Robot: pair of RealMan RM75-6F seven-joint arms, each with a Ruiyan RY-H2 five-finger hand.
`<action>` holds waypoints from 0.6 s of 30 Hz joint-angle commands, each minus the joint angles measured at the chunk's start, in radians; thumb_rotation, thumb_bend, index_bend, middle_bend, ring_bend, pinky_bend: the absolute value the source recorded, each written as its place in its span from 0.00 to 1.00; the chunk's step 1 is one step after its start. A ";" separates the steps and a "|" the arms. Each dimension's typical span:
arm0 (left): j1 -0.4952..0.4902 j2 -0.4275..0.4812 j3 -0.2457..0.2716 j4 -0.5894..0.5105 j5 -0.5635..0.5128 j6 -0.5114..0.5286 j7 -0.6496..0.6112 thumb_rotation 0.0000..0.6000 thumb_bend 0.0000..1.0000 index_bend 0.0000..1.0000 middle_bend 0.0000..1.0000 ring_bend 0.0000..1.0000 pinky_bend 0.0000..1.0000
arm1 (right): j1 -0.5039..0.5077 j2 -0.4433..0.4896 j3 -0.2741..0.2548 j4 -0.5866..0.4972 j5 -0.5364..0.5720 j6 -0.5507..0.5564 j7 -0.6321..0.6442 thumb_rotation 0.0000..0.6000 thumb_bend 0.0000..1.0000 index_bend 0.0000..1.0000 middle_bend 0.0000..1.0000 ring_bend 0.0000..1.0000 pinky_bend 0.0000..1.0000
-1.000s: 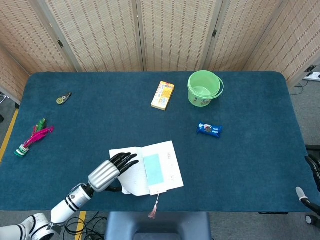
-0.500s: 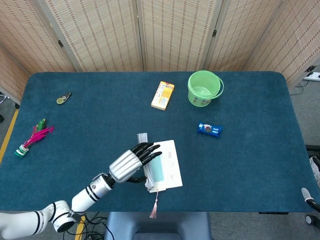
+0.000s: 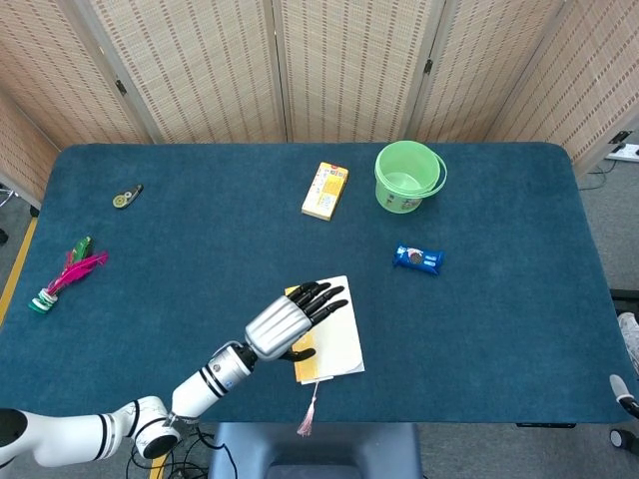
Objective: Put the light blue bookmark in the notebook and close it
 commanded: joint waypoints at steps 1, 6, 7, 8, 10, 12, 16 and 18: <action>0.033 0.046 0.010 -0.021 -0.036 0.019 0.011 1.00 0.24 0.05 0.01 0.00 0.15 | 0.007 0.002 0.000 -0.001 -0.005 -0.009 -0.003 1.00 0.23 0.07 0.11 0.05 0.07; 0.113 0.151 0.027 -0.083 -0.122 0.066 0.035 1.00 0.25 0.06 0.01 0.00 0.15 | 0.020 0.000 0.002 -0.001 -0.005 -0.031 -0.009 1.00 0.23 0.06 0.11 0.05 0.07; 0.134 0.177 0.029 -0.102 -0.152 0.077 0.039 1.00 0.25 0.06 0.01 0.00 0.15 | 0.024 -0.001 0.002 -0.001 -0.004 -0.037 -0.011 1.00 0.23 0.06 0.11 0.05 0.07; 0.149 0.196 0.028 -0.118 -0.175 0.086 0.041 1.00 0.25 0.06 0.01 0.00 0.15 | 0.027 -0.002 0.003 -0.001 -0.004 -0.042 -0.013 1.00 0.23 0.07 0.11 0.05 0.07; 0.184 0.238 0.027 -0.150 -0.223 0.112 0.048 1.00 0.25 0.07 0.01 0.00 0.15 | 0.037 -0.006 0.004 0.001 -0.008 -0.054 -0.014 1.00 0.23 0.06 0.11 0.05 0.07; 0.215 0.271 0.028 -0.172 -0.252 0.142 0.055 1.00 0.24 0.07 0.01 0.00 0.15 | 0.048 -0.006 0.001 0.003 -0.017 -0.070 -0.013 1.00 0.23 0.06 0.11 0.05 0.07; 0.295 0.341 0.036 -0.213 -0.292 0.237 0.065 1.00 0.25 0.07 0.01 0.00 0.15 | 0.078 -0.006 -0.004 0.008 -0.030 -0.115 -0.015 1.00 0.23 0.07 0.11 0.05 0.07; 0.340 0.366 0.045 -0.223 -0.300 0.292 0.065 1.00 0.25 0.07 0.01 0.00 0.15 | 0.093 -0.008 -0.006 0.011 -0.025 -0.145 -0.012 1.00 0.23 0.07 0.11 0.05 0.07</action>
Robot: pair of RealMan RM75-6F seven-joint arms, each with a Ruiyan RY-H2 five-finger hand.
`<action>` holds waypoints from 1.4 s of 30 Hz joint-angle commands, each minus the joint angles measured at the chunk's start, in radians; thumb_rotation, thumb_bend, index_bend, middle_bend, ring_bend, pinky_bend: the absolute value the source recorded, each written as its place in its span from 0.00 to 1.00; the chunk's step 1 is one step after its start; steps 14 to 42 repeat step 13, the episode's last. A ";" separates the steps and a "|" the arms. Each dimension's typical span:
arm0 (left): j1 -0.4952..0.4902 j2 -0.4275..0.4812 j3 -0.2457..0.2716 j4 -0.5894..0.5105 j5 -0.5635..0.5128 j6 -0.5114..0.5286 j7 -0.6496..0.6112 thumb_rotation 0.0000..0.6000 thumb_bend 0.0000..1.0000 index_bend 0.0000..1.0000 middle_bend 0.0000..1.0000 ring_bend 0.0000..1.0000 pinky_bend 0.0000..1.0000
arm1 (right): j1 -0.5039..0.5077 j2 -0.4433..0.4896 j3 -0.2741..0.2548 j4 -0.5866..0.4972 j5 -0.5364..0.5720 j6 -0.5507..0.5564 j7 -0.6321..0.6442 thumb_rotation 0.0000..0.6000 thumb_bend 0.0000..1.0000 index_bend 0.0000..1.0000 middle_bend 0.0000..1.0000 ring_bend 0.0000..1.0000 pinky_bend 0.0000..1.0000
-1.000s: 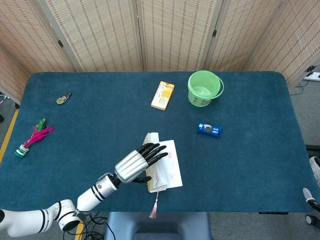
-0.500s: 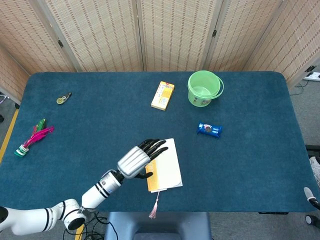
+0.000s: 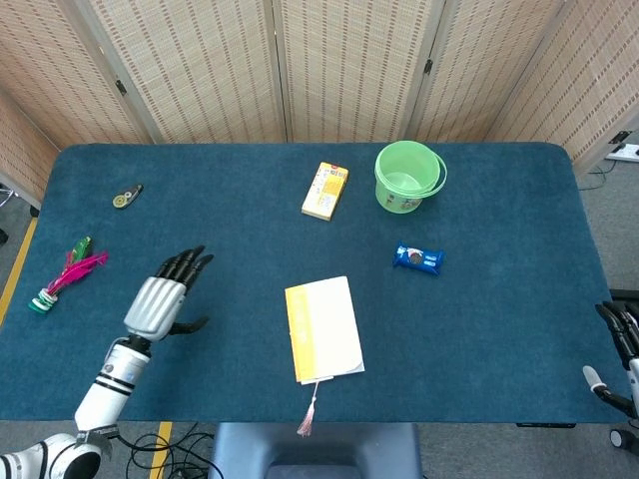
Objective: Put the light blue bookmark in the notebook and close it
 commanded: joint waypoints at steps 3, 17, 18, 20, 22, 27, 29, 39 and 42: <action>0.129 0.077 0.035 -0.043 -0.032 0.149 0.002 1.00 0.24 0.08 0.01 0.00 0.15 | 0.041 -0.007 -0.004 0.012 -0.002 -0.062 0.010 1.00 0.23 0.06 0.11 0.05 0.07; 0.290 0.130 0.113 -0.037 0.049 0.315 -0.037 1.00 0.25 0.09 0.01 0.00 0.15 | 0.098 -0.019 -0.003 0.008 -0.018 -0.122 0.049 1.00 0.22 0.06 0.11 0.05 0.07; 0.290 0.130 0.113 -0.037 0.049 0.315 -0.037 1.00 0.25 0.09 0.01 0.00 0.15 | 0.098 -0.019 -0.003 0.008 -0.018 -0.122 0.049 1.00 0.22 0.06 0.11 0.05 0.07; 0.290 0.130 0.113 -0.037 0.049 0.315 -0.037 1.00 0.25 0.09 0.01 0.00 0.15 | 0.098 -0.019 -0.003 0.008 -0.018 -0.122 0.049 1.00 0.22 0.06 0.11 0.05 0.07; 0.290 0.130 0.113 -0.037 0.049 0.315 -0.037 1.00 0.25 0.09 0.01 0.00 0.15 | 0.098 -0.019 -0.003 0.008 -0.018 -0.122 0.049 1.00 0.22 0.06 0.11 0.05 0.07; 0.290 0.130 0.113 -0.037 0.049 0.315 -0.037 1.00 0.25 0.09 0.01 0.00 0.15 | 0.098 -0.019 -0.003 0.008 -0.018 -0.122 0.049 1.00 0.22 0.06 0.11 0.05 0.07; 0.290 0.130 0.113 -0.037 0.049 0.315 -0.037 1.00 0.25 0.09 0.01 0.00 0.15 | 0.098 -0.019 -0.003 0.008 -0.018 -0.122 0.049 1.00 0.22 0.06 0.11 0.05 0.07; 0.290 0.130 0.113 -0.037 0.049 0.315 -0.037 1.00 0.25 0.09 0.01 0.00 0.15 | 0.098 -0.019 -0.003 0.008 -0.018 -0.122 0.049 1.00 0.22 0.06 0.11 0.05 0.07; 0.290 0.130 0.113 -0.037 0.049 0.315 -0.037 1.00 0.25 0.09 0.01 0.00 0.15 | 0.098 -0.019 -0.003 0.008 -0.018 -0.122 0.049 1.00 0.22 0.06 0.11 0.05 0.07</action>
